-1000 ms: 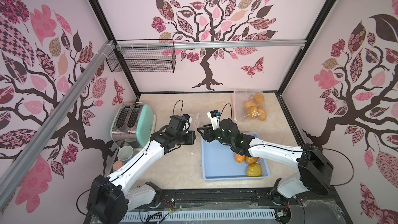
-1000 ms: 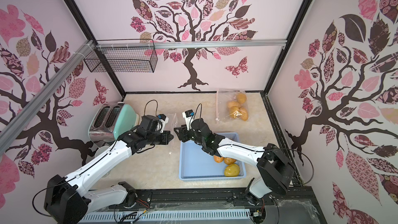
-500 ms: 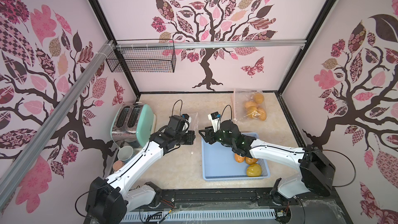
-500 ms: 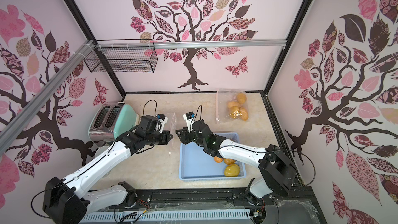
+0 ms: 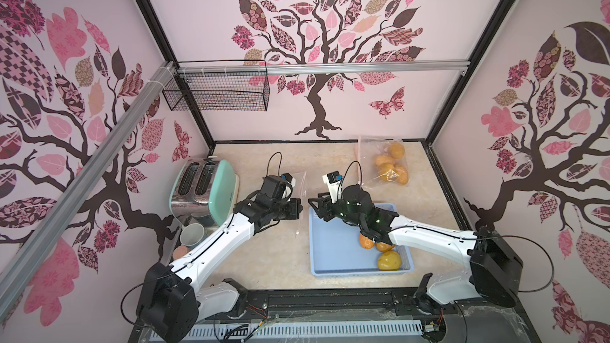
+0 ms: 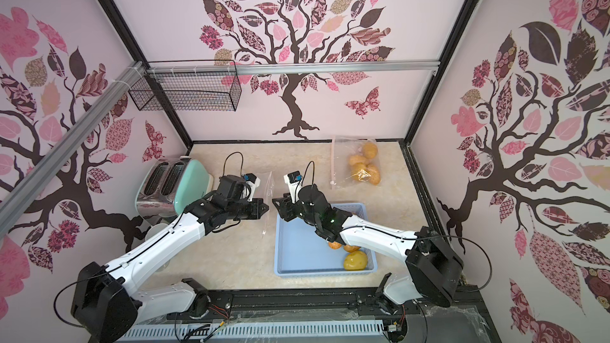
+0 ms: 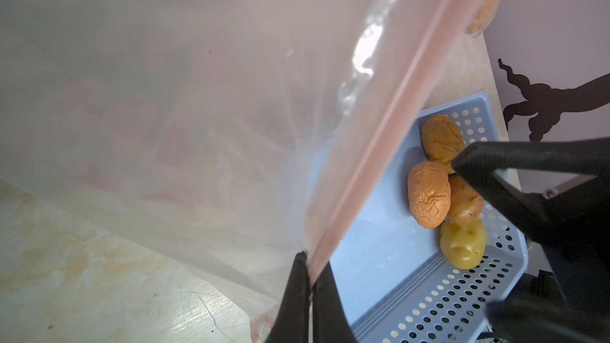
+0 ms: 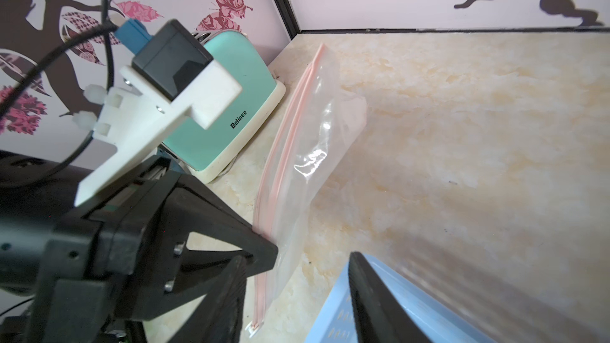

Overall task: Put the potatoes into a zipper bag and zip it
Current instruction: Open the zipper of the food storage bag.

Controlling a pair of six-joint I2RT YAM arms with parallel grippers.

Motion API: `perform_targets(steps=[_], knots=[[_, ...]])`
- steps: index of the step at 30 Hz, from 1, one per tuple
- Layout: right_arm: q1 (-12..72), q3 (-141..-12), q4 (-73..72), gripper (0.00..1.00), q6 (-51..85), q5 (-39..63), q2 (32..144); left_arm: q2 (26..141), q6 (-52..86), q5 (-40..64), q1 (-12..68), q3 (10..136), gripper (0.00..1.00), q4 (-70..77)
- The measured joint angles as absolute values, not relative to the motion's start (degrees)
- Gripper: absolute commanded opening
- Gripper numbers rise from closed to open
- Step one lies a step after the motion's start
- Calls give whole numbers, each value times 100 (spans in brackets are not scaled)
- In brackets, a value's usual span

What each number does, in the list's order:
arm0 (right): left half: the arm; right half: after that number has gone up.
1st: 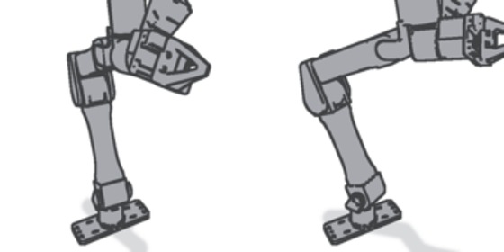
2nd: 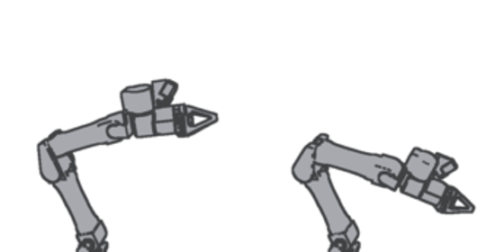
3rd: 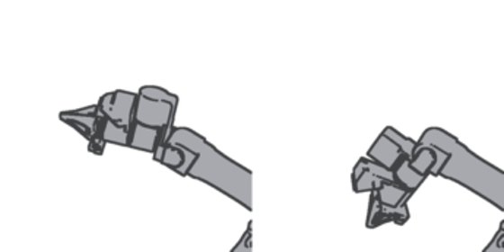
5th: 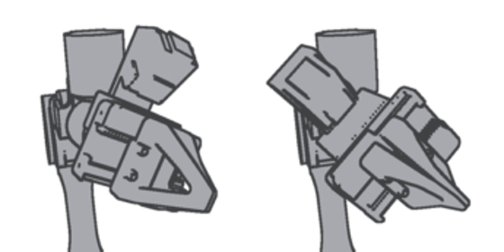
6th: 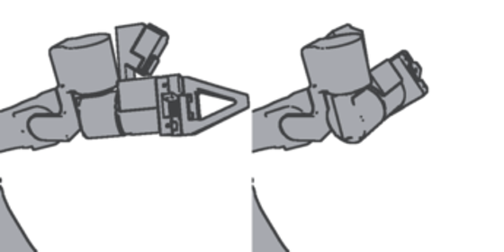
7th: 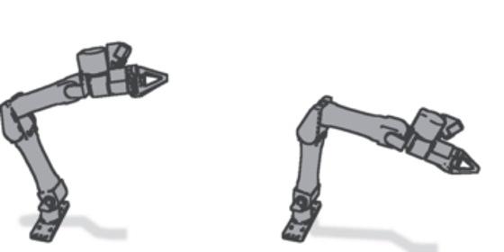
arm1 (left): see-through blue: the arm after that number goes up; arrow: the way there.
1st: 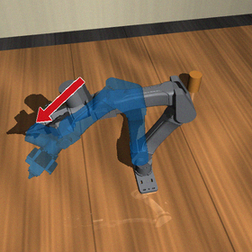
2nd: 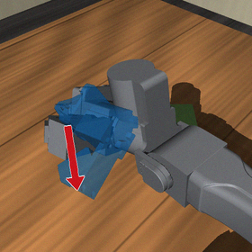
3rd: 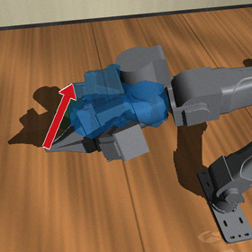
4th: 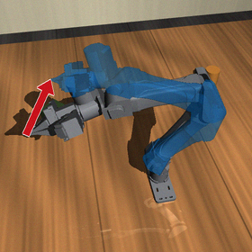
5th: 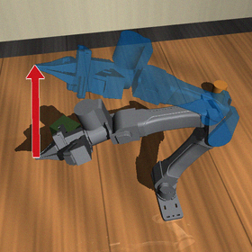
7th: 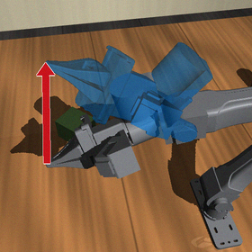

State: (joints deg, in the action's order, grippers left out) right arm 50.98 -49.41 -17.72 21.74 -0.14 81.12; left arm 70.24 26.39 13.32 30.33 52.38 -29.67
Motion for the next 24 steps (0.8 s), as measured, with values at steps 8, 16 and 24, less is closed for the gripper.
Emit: perform_targets(steps=[8,16,24], knots=[[5098,-4934,-1815,50,2161,-119,8134,7096,2705,1474,3033,5236,0,-2810],[5098,-5336,-1905,51,2163,-99,8621,7098,2709,1542,3033,5229,0,-2722],[5092,-5640,-1927,45,2167,-40,9126,7096,2718,1575,3033,5188,0,-2672]])
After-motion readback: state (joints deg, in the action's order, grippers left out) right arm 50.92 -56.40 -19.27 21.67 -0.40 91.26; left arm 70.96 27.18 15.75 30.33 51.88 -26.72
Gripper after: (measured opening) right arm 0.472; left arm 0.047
